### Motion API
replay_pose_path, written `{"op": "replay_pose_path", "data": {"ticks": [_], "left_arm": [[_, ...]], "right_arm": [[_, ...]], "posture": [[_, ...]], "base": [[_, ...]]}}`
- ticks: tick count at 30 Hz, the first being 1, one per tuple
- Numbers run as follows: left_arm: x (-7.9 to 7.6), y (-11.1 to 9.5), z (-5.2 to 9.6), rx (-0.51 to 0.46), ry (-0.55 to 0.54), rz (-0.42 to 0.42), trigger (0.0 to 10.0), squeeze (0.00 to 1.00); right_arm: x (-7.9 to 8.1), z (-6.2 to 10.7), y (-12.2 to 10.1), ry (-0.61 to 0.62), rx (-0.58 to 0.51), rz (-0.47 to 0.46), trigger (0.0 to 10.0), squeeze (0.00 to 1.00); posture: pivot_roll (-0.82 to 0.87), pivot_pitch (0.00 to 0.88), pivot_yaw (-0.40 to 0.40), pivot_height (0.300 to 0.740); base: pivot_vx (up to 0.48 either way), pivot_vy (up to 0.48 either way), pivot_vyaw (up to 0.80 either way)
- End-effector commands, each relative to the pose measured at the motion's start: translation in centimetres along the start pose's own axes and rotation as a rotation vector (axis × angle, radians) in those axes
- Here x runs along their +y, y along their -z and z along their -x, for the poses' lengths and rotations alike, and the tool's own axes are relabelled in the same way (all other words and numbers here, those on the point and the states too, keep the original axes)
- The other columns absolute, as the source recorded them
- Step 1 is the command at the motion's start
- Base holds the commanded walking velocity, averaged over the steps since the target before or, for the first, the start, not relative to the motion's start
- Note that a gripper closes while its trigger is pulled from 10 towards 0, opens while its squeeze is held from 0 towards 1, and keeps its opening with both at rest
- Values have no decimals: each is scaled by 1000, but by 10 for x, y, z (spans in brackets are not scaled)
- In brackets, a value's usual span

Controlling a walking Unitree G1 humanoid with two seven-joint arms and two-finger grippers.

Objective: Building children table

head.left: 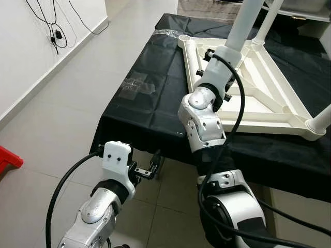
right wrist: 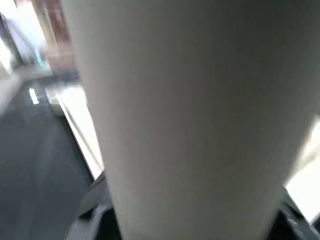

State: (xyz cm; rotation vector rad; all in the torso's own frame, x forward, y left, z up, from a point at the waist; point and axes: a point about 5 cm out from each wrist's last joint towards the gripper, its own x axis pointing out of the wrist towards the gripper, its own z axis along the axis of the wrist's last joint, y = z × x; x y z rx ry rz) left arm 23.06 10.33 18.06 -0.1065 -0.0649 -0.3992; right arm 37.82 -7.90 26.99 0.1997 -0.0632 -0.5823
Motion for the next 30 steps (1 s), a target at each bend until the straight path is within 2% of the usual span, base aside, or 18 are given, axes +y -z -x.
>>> {"op": "replay_pose_path", "data": {"ticks": [1, 4, 5, 20, 21, 22, 25, 26, 27, 28, 30], "left_arm": [[-1, 2, 3, 10, 6, -5, 10000, 0], [-1, 2, 3, 10, 6, -5, 10000, 0], [-1, 2, 3, 11, 6, -6, 10000, 0], [-3, 4, 4, 14, 9, -3, 10000, 0], [-3, 4, 3, 14, 9, -3, 10000, 0], [-2, 4, 3, 14, 9, -3, 10000, 0], [-3, 4, 3, 14, 11, -3, 10000, 0], [-3, 4, 3, 14, 12, -2, 10000, 0], [-3, 4, 3, 14, 12, -2, 10000, 0], [-4, 5, 3, 14, 12, -1, 10000, 0], [-4, 5, 3, 14, 12, 0, 10000, 0]], "right_arm": [[-5, 6, 47, 11, 208, 30, 10000, 796], [-5, 7, 47, 10, 210, 25, 10000, 796], [-5, 7, 47, 12, 209, 22, 10000, 0], [-4, 8, 42, 2, 175, 9, 10000, 0], [-3, 9, 42, -16, 171, 15, 10000, 722], [-2, 11, 42, -34, 171, 13, 10000, 1000], [-1, 13, 42, -39, 172, 7, 10000, 1000], [-1, 13, 41, -39, 170, 3, 10000, 765], [-1, 13, 41, -39, 170, 3, 10000, 765], [-2, 13, 41, -39, 169, 0, 10000, 0], [-2, 13, 42, -39, 168, -1, 10000, 0]], "posture": [[110, 216, -49, 740], [111, 217, -49, 740], [110, 218, -49, 740], [110, 217, -48, 740], [110, 215, -49, 740], [109, 213, -48, 740], [109, 213, -48, 740], [106, 206, -47, 740], [106, 206, -47, 740], [106, 200, -47, 740], [106, 200, -47, 740]], "base": [[0, 0, 0], [0, 0, 0], [0, 0, 0], [0, 0, 0], [0, 0, 0], [0, 0, 0], [0, 0, 0], [0, 0, 0], [0, 0, 0], [0, 0, 0], [0, 0, 0]]}}
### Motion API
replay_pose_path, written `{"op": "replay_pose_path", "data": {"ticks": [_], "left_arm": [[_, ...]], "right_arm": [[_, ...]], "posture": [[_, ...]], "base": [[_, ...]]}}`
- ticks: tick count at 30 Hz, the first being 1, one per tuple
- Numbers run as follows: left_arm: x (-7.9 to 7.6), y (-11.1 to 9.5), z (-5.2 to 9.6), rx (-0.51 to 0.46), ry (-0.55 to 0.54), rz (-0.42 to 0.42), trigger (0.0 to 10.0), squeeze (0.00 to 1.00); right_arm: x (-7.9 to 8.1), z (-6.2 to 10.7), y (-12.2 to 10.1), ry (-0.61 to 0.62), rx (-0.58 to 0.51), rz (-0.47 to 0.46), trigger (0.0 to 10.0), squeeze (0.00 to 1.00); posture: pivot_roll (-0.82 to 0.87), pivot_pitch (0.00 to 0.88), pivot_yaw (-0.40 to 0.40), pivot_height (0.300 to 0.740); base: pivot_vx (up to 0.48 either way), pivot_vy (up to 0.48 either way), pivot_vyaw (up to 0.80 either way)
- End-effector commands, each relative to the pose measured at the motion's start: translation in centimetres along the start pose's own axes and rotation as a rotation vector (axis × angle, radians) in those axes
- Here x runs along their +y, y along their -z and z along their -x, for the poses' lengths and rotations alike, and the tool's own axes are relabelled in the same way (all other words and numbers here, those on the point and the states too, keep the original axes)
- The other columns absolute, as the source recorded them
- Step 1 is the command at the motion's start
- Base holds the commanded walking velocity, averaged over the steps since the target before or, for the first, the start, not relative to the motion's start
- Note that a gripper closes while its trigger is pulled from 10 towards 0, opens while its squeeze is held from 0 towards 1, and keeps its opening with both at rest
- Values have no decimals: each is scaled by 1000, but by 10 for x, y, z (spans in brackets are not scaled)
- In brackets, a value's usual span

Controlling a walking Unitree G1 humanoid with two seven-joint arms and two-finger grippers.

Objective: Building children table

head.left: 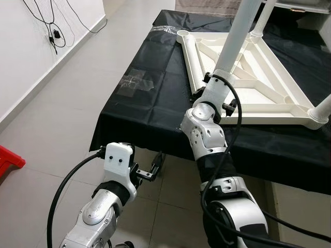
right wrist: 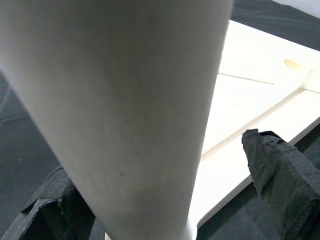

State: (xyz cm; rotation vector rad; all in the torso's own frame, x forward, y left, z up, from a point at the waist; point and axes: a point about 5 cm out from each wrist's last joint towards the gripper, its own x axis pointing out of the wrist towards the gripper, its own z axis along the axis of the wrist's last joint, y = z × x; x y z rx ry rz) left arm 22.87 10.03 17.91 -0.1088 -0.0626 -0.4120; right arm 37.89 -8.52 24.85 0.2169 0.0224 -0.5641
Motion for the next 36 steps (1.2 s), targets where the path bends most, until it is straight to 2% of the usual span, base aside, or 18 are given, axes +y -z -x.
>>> {"op": "replay_pose_path", "data": {"ticks": [1, 15, 23, 36], "left_arm": [[-1, 3, 2, 11, 1, -3, 10000, 0], [0, 2, -1, 2, 8, -13, 10000, 0], [0, 3, -3, -4, 11, -13, 10000, 0], [1, 2, -5, -9, 8, -15, 10000, 0]], "right_arm": [[7, 15, 23, -34, 79, -10, 10000, 0], [6, 21, 28, -107, 104, -19, 10000, 0], [5, 29, 36, -230, 157, -45, 10000, 0], [-1, 33, 38, -293, 182, -40, 10000, 0]], "posture": [[104, 195, -44, 740], [104, 175, -43, 740], [102, 170, -44, 740], [102, 175, -44, 740]], "base": [[0, 0, 0], [0, 0, 0], [0, 0, 0], [0, 0, 0]]}}
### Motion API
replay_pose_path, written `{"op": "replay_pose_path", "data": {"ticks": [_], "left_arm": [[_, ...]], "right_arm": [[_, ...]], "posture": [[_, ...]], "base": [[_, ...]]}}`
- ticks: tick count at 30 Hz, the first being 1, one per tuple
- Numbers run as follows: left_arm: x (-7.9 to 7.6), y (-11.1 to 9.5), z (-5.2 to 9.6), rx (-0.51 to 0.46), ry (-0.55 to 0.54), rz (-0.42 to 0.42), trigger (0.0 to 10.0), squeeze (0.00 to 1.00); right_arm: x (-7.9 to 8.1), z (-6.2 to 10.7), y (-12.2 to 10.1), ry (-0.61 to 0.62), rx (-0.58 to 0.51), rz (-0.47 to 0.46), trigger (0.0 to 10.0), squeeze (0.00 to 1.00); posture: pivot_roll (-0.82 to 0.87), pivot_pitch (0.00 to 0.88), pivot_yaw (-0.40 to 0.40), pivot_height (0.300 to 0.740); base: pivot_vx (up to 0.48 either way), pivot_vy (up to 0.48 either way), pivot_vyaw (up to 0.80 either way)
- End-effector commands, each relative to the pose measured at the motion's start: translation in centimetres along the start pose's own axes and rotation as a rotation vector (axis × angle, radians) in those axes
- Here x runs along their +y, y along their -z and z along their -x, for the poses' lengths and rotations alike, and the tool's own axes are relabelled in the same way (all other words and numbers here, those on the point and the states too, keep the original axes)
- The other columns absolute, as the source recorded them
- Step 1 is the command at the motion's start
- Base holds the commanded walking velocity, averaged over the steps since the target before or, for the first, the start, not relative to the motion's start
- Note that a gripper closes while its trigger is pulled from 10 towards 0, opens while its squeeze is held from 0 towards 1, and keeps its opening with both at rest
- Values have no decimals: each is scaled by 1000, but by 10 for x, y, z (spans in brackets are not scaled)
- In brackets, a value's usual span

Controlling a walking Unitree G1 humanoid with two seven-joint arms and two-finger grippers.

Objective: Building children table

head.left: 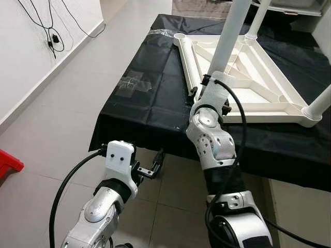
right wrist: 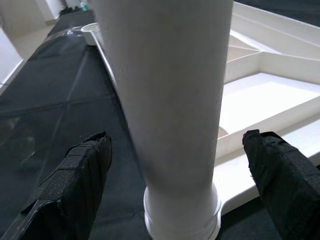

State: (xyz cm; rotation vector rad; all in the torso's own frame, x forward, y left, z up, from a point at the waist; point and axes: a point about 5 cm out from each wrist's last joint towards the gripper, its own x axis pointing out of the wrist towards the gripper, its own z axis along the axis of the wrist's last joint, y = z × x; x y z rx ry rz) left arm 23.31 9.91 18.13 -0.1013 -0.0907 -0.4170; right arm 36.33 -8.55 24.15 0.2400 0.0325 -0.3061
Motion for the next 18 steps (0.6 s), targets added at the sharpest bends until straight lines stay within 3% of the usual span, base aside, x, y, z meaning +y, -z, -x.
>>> {"op": "replay_pose_path", "data": {"ticks": [1, 18], "left_arm": [[1, 4, 0, 16, 0, -3, 10000, 0], [5, 4, -2, 12, -13, -9, 10000, 0]], "right_arm": [[12, 16, 34, -44, 136, -38, 10000, 0], [-4, 22, 44, -105, 162, 22, 10000, 0]], "posture": [[102, 175, -44, 740], [96, 172, -44, 740]], "base": [[0, 0, 0], [0, 0, 0]]}}
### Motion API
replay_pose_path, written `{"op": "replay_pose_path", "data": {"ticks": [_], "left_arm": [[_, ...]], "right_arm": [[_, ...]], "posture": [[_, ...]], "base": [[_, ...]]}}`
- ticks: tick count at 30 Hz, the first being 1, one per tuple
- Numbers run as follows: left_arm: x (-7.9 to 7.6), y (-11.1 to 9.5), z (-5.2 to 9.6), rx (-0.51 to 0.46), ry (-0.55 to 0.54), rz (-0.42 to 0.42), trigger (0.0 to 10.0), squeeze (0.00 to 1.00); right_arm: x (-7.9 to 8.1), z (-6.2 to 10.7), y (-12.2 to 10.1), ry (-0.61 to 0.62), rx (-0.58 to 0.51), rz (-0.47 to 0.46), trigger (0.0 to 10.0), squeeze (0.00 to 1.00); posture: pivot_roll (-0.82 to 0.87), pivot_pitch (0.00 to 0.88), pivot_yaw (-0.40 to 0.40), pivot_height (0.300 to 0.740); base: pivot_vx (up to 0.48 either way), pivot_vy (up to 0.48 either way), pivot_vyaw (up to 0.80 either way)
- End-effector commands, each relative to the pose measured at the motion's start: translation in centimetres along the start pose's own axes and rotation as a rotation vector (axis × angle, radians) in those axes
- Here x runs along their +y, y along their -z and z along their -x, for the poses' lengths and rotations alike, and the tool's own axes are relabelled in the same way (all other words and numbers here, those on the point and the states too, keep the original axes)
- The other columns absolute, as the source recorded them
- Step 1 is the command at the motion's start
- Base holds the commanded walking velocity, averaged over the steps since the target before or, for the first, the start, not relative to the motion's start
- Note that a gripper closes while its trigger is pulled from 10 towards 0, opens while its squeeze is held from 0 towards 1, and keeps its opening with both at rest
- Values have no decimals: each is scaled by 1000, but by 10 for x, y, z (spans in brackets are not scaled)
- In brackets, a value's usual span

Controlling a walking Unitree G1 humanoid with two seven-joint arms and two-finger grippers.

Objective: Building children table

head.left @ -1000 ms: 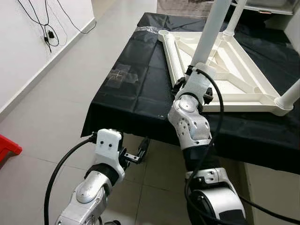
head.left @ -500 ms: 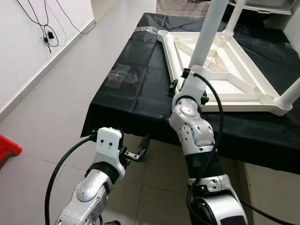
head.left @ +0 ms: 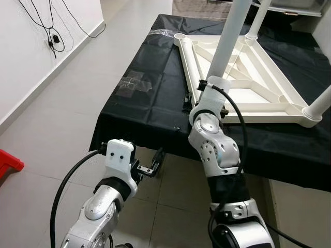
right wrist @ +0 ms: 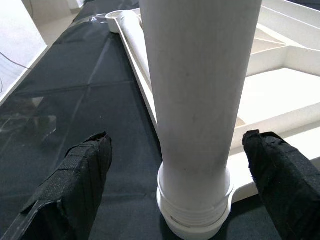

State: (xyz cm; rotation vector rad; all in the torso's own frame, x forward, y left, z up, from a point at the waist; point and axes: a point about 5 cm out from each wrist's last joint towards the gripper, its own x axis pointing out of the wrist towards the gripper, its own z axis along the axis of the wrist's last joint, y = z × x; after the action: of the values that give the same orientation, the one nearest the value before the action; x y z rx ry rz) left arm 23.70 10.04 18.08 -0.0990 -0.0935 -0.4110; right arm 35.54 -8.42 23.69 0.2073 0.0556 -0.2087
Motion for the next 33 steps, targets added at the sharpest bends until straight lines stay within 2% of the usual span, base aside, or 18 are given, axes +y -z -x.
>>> {"op": "replay_pose_path", "data": {"ticks": [1, 6, 12, 15, 17, 19, 21, 22, 23, 24, 25, 26, 27, 29, 31, 33], "left_arm": [[3, 4, 1, 14, -7, -5, 10000, 0], [5, 3, 1, 11, -11, -8, 10000, 0], [6, 3, -1, 8, -14, -13, 10000, 0], [7, 3, -1, 6, -15, -16, 10000, 0], [8, 4, 0, 9, -14, -17, 10000, 0], [8, 4, 0, 9, -14, -17, 10000, 0], [8, 13, 9, 53, -29, -26, 10000, 0], [8, 13, 9, 53, -29, -26, 10000, 0], [9, 21, 16, 93, -47, -45, 10000, 0], [9, 21, 16, 93, -47, -45, 10000, 0], [9, 28, 25, 128, -72, -56, 10000, 0], [9, 28, 25, 128, -72, -56, 10000, 0], [9, 33, 31, 156, -87, -65, 10000, 0], [9, 33, 31, 156, -87, -65, 10000, 0], [9, 42, 41, 201, -118, -57, 10000, 0], [6, 49, 44, 225, -136, -38, 10000, 0]], "right_arm": [[1, 13, 39, -14, 132, -23, 10000, 0], [-10, 18, 45, -28, 153, 8, 10000, 0], [-15, 22, 48, -45, 163, 25, 10000, 0], [-21, 28, 52, -64, 177, 44, 10000, 0], [-32, 35, 56, -97, 183, 73, 10000, 0], [-32, 35, 56, -97, 183, 73, 10000, 0], [-49, 47, 67, -219, 143, 177, 10000, 0], [-49, 47, 67, -219, 143, 177, 10000, 0], [-59, 54, 76, -296, 129, 219, 10000, 0], [-59, 54, 76, -296, 129, 219, 10000, 0], [-70, 61, 84, -349, 118, 247, 10000, 0], [-70, 61, 84, -349, 118, 247, 10000, 0], [-78, 66, 90, -379, 119, 249, 10000, 0], [-78, 66, 90, -379, 119, 249, 10000, 0], [-89, 71, 98, -374, 125, 258, 10000, 0], [-91, 75, 103, -383, 139, 235, 10000, 0]], "posture": [[96, 172, -44, 740], [93, 166, -44, 740], [91, 159, -45, 740], [89, 154, -43, 740], [80, 137, -41, 740], [80, 137, -41, 740], [74, 114, -43, 740], [74, 114, -43, 740], [78, 97, -44, 740], [78, 97, -44, 740], [82, 84, -48, 740], [82, 84, -48, 740], [85, 76, -48, 740], [85, 76, -48, 740], [89, 48, -46, 740], [88, 33, -45, 740]], "base": [[0, 0, 0], [0, 0, 0], [0, 0, 0], [0, 0, 0], [0, 0, 0], [0, 0, 0], [0, 0, 0], [0, 0, 0], [0, 0, 0], [0, 0, 0], [0, 0, 0], [0, 0, 0], [0, 0, 0], [0, 0, 0], [0, 0, 0], [0, 0, 0]]}}
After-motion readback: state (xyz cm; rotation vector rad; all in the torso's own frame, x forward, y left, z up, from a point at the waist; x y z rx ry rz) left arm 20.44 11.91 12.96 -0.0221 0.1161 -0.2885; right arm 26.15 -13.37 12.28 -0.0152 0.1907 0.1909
